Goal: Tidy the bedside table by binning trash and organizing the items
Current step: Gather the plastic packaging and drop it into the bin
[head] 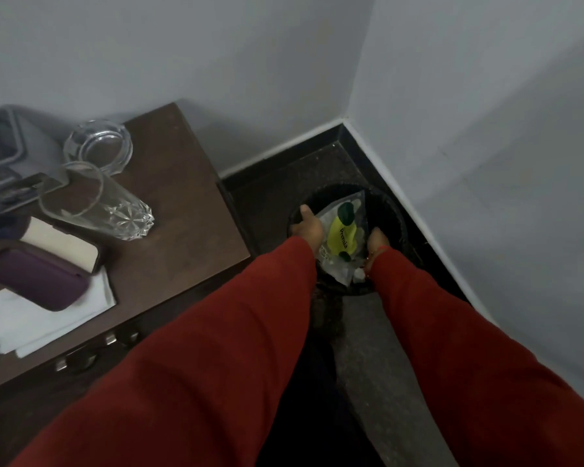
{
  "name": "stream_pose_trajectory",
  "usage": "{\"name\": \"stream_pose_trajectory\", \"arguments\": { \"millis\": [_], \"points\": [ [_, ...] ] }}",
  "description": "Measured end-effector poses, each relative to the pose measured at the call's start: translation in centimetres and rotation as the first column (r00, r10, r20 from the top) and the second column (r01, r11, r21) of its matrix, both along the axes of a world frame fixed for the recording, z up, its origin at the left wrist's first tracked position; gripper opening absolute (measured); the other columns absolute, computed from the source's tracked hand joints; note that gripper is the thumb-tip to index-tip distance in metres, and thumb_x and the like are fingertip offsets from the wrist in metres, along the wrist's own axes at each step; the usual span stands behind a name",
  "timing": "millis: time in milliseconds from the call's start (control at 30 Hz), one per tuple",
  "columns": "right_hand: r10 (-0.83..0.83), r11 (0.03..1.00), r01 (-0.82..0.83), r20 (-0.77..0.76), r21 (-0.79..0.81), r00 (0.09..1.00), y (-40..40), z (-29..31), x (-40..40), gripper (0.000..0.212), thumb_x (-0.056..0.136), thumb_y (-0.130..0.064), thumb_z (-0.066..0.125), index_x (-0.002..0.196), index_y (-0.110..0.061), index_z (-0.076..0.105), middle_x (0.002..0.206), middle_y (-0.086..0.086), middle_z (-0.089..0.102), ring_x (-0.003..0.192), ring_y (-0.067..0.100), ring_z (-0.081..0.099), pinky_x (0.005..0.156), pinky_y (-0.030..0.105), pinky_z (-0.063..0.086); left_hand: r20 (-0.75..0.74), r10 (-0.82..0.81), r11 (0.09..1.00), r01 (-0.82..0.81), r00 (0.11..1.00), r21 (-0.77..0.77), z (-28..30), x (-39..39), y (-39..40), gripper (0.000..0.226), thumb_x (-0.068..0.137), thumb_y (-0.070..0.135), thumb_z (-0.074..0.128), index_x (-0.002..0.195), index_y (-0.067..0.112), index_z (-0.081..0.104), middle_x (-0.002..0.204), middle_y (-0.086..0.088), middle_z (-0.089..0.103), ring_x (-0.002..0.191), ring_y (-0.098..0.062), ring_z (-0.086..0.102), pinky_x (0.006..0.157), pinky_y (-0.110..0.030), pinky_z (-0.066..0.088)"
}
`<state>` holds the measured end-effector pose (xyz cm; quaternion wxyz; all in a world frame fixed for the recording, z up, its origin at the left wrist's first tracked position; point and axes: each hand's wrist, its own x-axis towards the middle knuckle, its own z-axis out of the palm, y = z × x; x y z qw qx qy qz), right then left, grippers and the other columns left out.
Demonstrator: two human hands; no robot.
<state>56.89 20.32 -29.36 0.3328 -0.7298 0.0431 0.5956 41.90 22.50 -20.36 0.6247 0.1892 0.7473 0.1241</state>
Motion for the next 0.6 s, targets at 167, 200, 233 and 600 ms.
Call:
{"name": "stream_pose_trajectory", "arguments": {
  "millis": [167, 200, 233, 600],
  "points": [
    [-0.105, 0.989, 0.1, 0.04, 0.111, 0.994, -1.0, 8.1, 1.0, 0.068, 0.1, -0.056, 0.023, 0.152, -0.012, 0.028, 0.153, 0.014, 0.038, 0.137, 0.033, 0.042, 0.107, 0.043, 0.038, -0.061, -0.03, 0.995, 0.036, 0.998, 0.09, 1.9, -1.1, -1.3, 0.087, 0.103, 0.065, 0.023, 0.164, 0.006, 0.004, 0.171, -0.022, 0.01, 0.154, -0.046, 0.021, 0.122, -0.058, 0.029],
    [-0.105, 0.986, 0.1, 0.032, 0.134, 0.994, -1.4, 8.8, 1.3, 0.07, 0.1, -0.058, 0.023, 0.154, -0.014, 0.023, 0.156, 0.014, 0.033, 0.14, 0.032, 0.038, 0.111, 0.044, 0.034, -0.07, -0.048, 0.993, 0.055, 0.996, 0.107, 2.7, -1.2, -1.5, 0.087, 0.103, 0.065, 0.022, 0.164, 0.005, 0.005, 0.171, -0.022, 0.009, 0.154, -0.046, 0.021, 0.122, -0.058, 0.029],
    [-0.093, 0.985, 0.091, 0.007, 0.146, 0.996, -1.7, 9.5, 1.6, 0.072, 0.099, -0.06, 0.024, 0.154, -0.014, 0.021, 0.158, 0.014, 0.031, 0.142, 0.031, 0.035, 0.112, 0.044, 0.032, -0.077, -0.072, 0.989, 0.081, 0.994, 0.123, 3.6, -1.2, -1.7, 0.086, 0.103, 0.065, 0.02, 0.164, 0.005, 0.007, 0.171, -0.022, 0.011, 0.153, -0.046, 0.023, 0.121, -0.058, 0.03],
    [0.105, 0.911, -0.072, -0.06, 0.406, 0.993, -4.1, 20.3, 0.0, 0.062, 0.102, -0.048, 0.033, 0.151, -0.01, 0.029, 0.149, 0.019, 0.045, 0.134, 0.042, 0.045, 0.11, 0.052, 0.039, -0.074, -0.245, 0.774, 0.241, 0.967, 0.585, 15.5, -4.1, -5.3, 0.056, 0.106, 0.054, 0.034, 0.138, 0.017, 0.061, 0.146, -0.012, 0.059, 0.132, -0.033, 0.055, 0.114, -0.048, 0.043]
  ]
}}
